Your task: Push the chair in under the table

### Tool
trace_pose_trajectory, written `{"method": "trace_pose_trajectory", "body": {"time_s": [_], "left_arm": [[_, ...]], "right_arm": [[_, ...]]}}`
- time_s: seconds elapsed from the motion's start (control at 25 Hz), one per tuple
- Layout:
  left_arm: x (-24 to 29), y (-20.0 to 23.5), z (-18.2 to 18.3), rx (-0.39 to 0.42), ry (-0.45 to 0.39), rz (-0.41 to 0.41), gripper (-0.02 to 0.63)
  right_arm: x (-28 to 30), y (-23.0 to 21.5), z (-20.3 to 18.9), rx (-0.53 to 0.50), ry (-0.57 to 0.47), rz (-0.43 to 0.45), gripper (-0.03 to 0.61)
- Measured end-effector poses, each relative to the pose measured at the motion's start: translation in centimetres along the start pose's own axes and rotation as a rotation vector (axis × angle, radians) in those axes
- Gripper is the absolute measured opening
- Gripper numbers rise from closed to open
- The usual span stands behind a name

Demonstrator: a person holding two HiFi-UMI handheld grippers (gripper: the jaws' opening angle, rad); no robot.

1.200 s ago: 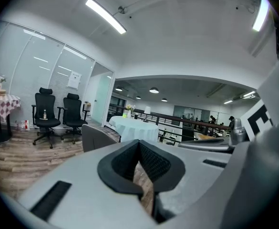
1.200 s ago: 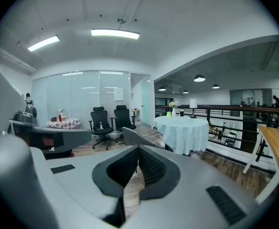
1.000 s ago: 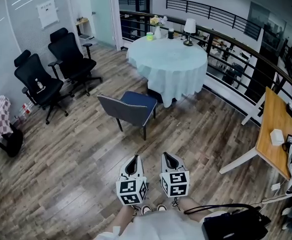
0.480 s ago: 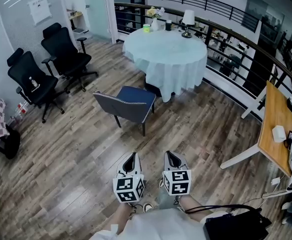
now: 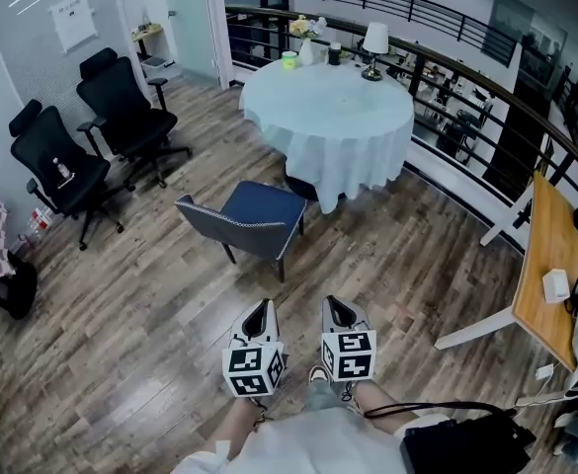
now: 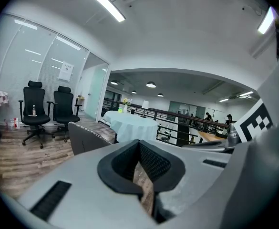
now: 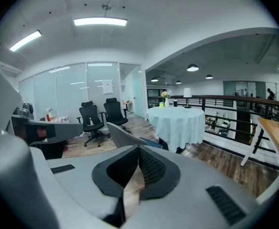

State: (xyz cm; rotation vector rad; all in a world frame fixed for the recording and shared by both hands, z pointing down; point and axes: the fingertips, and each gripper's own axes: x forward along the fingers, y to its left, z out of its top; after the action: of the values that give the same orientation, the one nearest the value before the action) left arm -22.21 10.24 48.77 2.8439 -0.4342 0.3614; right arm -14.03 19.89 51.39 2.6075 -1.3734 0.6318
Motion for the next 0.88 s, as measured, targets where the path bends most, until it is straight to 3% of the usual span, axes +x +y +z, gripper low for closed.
{"method": "trace_pose_trajectory", "body": {"time_s": [0.88], "left_arm": [[12.2,-2.9,2.4,-0.018,0.011,0.041,0.003]], "right_arm": [[7.1,-9.4,3.6,-0.021,0.032,0.05,0.017]]}}
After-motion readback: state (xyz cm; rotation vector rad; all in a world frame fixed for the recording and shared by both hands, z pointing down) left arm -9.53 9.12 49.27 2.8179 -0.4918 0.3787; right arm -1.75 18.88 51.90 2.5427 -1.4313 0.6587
